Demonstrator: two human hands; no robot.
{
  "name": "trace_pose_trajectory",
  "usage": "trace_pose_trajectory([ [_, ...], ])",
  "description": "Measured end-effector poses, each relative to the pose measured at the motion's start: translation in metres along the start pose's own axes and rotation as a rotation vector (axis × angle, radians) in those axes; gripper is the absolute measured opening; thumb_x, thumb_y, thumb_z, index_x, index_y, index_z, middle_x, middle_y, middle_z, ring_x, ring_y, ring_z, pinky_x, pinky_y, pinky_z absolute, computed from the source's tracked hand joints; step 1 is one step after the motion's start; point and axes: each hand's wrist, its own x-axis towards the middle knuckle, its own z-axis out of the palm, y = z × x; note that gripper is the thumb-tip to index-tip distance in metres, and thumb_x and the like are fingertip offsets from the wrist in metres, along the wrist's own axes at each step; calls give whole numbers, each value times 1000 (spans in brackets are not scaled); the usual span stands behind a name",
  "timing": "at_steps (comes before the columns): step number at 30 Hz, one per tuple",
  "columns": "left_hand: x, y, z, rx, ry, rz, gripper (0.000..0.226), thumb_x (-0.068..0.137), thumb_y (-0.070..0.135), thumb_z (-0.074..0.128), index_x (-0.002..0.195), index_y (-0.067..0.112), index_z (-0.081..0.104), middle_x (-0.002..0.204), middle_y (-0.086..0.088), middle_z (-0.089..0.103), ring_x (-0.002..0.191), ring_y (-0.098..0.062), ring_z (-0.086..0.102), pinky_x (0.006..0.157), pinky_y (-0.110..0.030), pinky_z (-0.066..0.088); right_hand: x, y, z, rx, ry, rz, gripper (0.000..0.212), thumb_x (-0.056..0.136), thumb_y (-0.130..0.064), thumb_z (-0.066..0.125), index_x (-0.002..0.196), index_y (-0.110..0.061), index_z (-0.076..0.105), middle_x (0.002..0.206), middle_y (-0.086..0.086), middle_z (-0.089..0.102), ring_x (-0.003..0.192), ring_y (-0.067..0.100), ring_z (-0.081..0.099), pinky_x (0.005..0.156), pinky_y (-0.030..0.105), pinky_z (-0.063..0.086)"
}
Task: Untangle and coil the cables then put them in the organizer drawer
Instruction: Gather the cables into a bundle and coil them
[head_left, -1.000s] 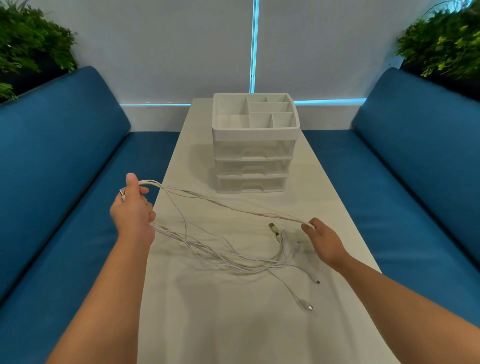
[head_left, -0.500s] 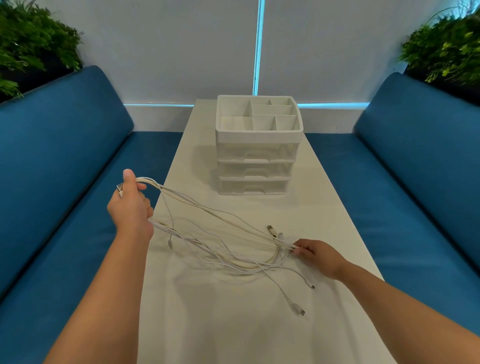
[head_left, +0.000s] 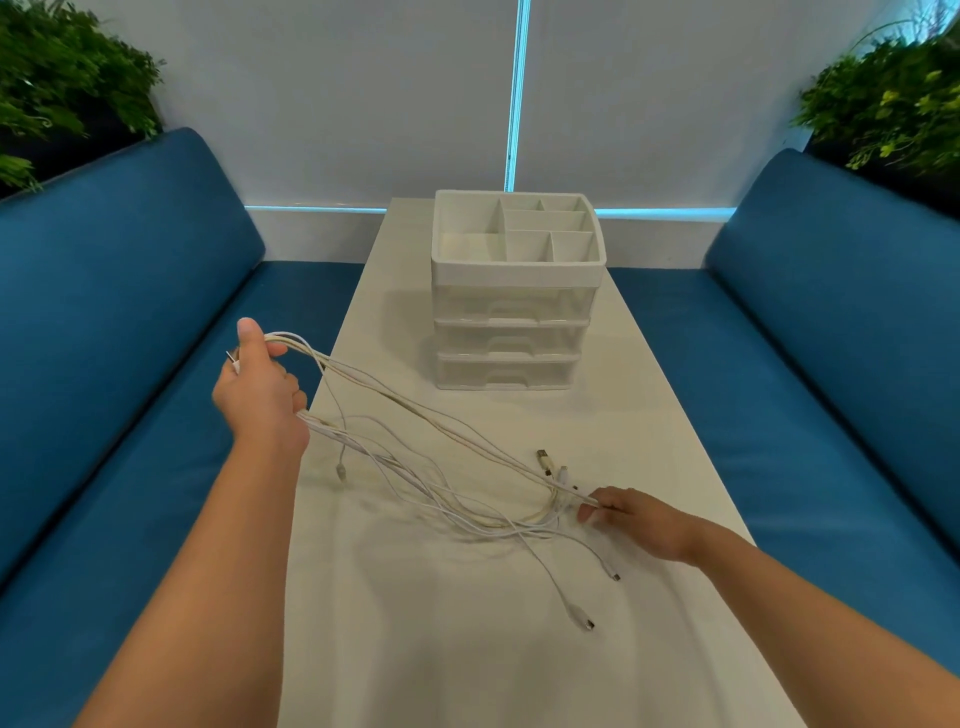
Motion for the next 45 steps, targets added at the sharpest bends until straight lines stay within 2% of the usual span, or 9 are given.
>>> trace_pose_trajectory([
  [3,2,6,5,-9,-7,-2,38,94,51,55,73,19,55,50,7,29,40,-8,21,40,-22,21,0,-1,1,-137,86,-41,27,101,-16,46,115,-25,67,111,-10,62,103,8,55,83,5,36],
  [8,2,10,12,-12,-10,-2,38,93,51,56,73,19,55,50,7,29,39,-8,22,40,-22,21,-1,-4,5,-557,230,-88,39,99,-14,41,129,-30,59,120,-7,66,105,17,60,85,27,46],
  [12,0,11,14,-7,-18,-16,39,93,51,56,71,19,54,50,7,30,40,-8,21,40,-21,22,-7,1,11,-660,252,-117,48,100,-13,37,140,-37,47,133,-6,60,118,19,56,93,27,42],
  [16,-3,9,16,-7,-34,-22,40,92,51,57,72,18,54,51,7,30,40,-8,21,41,-23,21,-3,-3,14,-883,329,-132,67,91,3,37,143,-38,43,122,-6,63,109,21,55,87,27,36],
  [21,-4,13,14,-13,-54,-16,40,93,51,56,71,18,54,51,7,29,41,-8,21,40,-22,21,-4,6,12,-818,415,-107,61,95,-3,40,142,-42,43,126,-10,63,110,18,58,90,25,40],
  [29,-19,17,26,69,-225,37,40,91,55,58,76,18,56,50,9,29,42,-9,21,40,-23,21,2,-4,7,-924,214,-5,58,95,-7,40,145,-37,40,129,-12,59,116,17,50,97,27,32],
  [33,-33,31,44,148,-376,87,41,92,55,58,78,17,56,48,9,29,41,-8,21,39,-23,20,-6,-56,-21,-571,-31,151,88,80,-33,75,153,-28,25,152,-2,36,139,22,34,112,32,26],
  [40,-79,44,83,331,-619,55,60,80,79,49,72,19,53,49,8,27,43,-9,20,40,-22,20,-9,-224,-69,-9,561,-469,54,90,-37,64,138,-24,43,138,-10,49,119,3,46,93,19,36],
  [45,-102,56,104,204,-793,-20,88,79,88,5,77,15,54,53,3,28,45,-10,18,36,-20,18,-5,-294,-92,-47,598,-577,35,96,-36,52,125,-17,49,123,-2,56,103,11,57,86,25,47],
])
